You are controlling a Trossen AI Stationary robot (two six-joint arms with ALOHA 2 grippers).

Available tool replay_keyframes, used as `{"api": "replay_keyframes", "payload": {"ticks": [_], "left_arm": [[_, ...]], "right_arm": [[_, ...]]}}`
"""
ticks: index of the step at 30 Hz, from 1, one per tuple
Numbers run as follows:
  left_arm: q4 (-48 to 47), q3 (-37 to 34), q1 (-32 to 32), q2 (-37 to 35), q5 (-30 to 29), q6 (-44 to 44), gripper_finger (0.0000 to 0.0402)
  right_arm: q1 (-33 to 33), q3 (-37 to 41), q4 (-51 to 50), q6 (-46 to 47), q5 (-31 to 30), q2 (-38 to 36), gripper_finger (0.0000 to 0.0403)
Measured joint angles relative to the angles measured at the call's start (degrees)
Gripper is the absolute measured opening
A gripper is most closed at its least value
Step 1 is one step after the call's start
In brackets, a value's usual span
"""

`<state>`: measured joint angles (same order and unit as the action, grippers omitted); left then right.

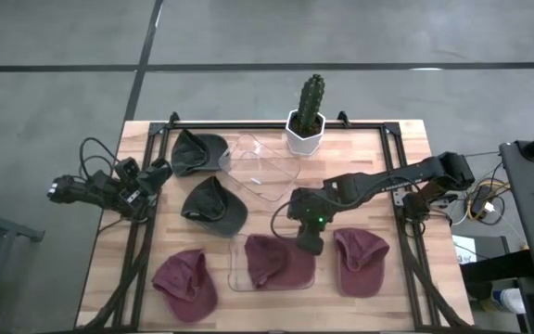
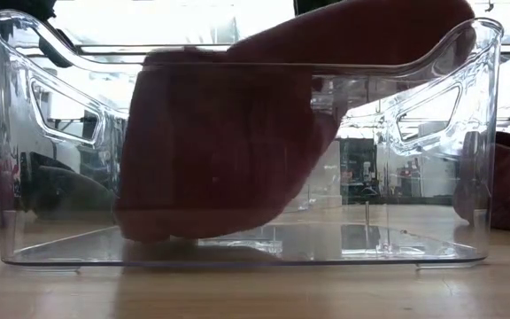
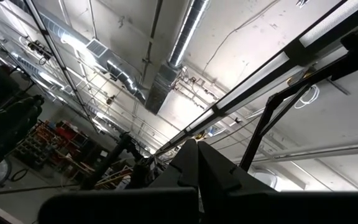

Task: Pick & Place hat
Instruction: Put the top right red cap into the bottom transparent bin, then put the left red cap into the bottom transparent bin

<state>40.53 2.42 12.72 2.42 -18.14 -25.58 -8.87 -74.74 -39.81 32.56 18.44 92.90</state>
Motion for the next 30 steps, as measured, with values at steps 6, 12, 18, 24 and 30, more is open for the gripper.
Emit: {"api": "replay_keyframes", "payload": {"ticks": [6,12,18,24,30], "left_arm": [[0.1,0.0,0.0,0.0,-1.6,0.0,0.0000],[0.1,0.0,0.0,0.0,-2.3,0.0,0.0000],[0.2,0.0,0.0,0.0,-2.3,-4.3,0.0000],[0.5,0.0,0.0,0.0,-2.7,-14.5,0.0000],[0.6,0.0,0.0,0.1,-2.8,-19.4,0.0000]], "right_arm": [[0.0,0.0,5.8,0.4,-0.2,0.0,0.0010],[0.0,0.2,6.0,0.5,0.3,0.9,0.0009],[-0.4,1.7,7.4,1.0,-0.9,2.6,0.0018],[-0.4,1.4,9.0,4.4,-2.1,4.3,0.0086],[-0.4,1.2,8.5,7.6,-1.8,4.0,0.0173]]}}
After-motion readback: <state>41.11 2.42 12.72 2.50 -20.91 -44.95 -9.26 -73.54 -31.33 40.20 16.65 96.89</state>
